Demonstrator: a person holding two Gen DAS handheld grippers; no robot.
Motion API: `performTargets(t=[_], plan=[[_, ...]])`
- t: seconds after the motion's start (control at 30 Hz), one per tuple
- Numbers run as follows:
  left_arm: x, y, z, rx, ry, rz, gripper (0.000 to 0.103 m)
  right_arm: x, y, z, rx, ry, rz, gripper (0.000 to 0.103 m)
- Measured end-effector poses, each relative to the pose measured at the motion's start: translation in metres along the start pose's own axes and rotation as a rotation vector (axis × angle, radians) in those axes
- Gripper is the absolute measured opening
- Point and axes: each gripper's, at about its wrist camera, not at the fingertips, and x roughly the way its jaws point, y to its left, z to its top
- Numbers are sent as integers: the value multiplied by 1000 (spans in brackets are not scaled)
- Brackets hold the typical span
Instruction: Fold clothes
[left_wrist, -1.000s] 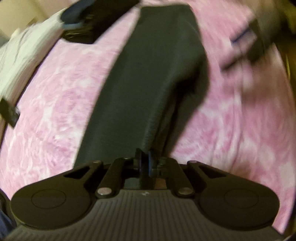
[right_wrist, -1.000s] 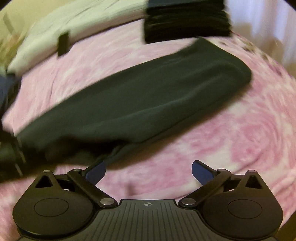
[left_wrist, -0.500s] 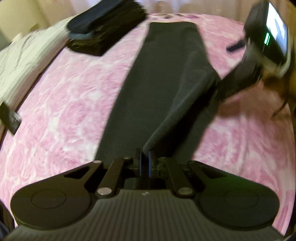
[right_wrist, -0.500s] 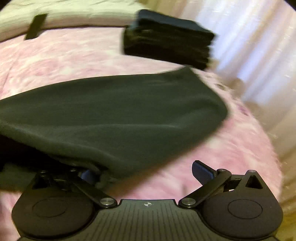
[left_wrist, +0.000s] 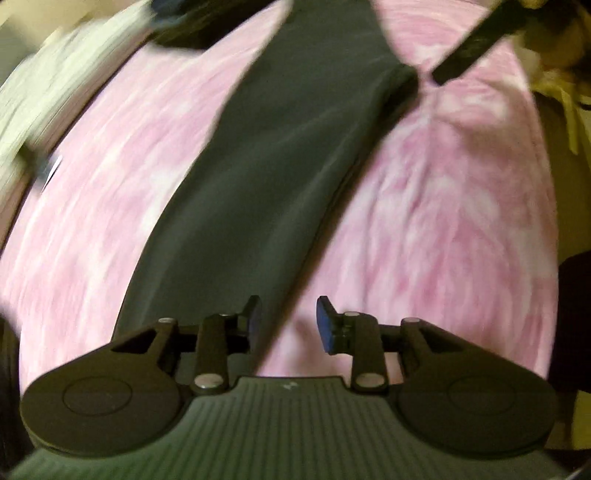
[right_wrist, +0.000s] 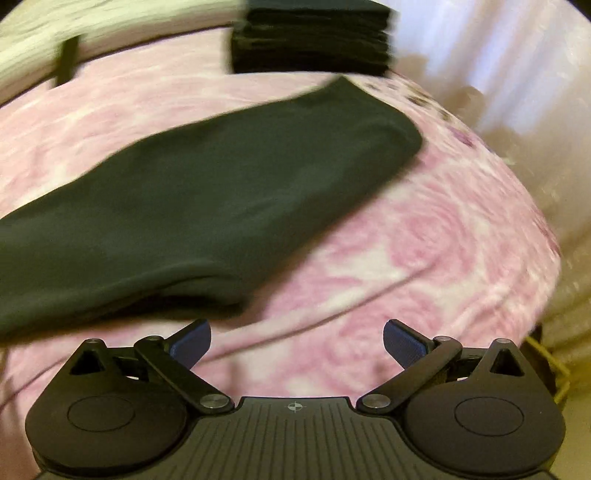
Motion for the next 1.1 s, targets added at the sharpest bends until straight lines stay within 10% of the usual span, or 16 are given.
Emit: performTargets(t=[0.27,0.47,0.67,0.77,1.1], plan=[[-42,92,-124,-456,161,237,35,-22,113,14,-340,-83,316,102],[-29,154,-168,-612,116,201,38,-30,213,25,-577,-139,512,102],[-12,216,-206,-757,56,145,37,-4,274,40,-654,-115,520,102],[-3,247,-226,-829,25,117,21,23,287,54,-682,-87,456,102],[-4,256,-219,-734,-18,174,10,82,252,99,-441,-26,368,102]])
